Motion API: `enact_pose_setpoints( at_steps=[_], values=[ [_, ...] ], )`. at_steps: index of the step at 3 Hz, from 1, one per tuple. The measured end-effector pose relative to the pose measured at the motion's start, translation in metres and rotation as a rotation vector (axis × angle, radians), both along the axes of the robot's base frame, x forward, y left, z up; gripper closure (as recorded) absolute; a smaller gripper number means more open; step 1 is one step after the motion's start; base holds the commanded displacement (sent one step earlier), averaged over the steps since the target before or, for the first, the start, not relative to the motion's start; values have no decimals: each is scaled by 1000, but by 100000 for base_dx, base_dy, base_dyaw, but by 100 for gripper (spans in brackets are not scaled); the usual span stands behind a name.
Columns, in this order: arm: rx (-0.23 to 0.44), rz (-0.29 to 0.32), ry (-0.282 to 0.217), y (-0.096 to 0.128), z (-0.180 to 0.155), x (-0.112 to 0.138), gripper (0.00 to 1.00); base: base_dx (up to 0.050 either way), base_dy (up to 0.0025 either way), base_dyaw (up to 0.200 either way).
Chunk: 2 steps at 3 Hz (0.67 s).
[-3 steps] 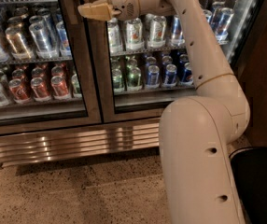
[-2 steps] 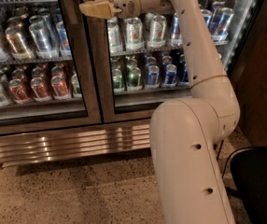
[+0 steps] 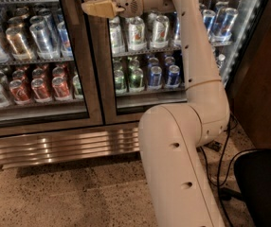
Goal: Open right fridge door
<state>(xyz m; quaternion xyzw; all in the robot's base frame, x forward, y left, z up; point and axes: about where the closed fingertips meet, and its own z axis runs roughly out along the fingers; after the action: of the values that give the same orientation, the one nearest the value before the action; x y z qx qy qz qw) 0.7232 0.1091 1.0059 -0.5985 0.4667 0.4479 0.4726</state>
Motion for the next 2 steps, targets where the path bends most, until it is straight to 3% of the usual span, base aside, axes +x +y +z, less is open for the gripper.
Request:
enact_pose_setpoints(
  at_steps=[2],
  values=[
    [1, -2, 0, 0, 2, 0, 100, 0, 0, 0]
  ],
)
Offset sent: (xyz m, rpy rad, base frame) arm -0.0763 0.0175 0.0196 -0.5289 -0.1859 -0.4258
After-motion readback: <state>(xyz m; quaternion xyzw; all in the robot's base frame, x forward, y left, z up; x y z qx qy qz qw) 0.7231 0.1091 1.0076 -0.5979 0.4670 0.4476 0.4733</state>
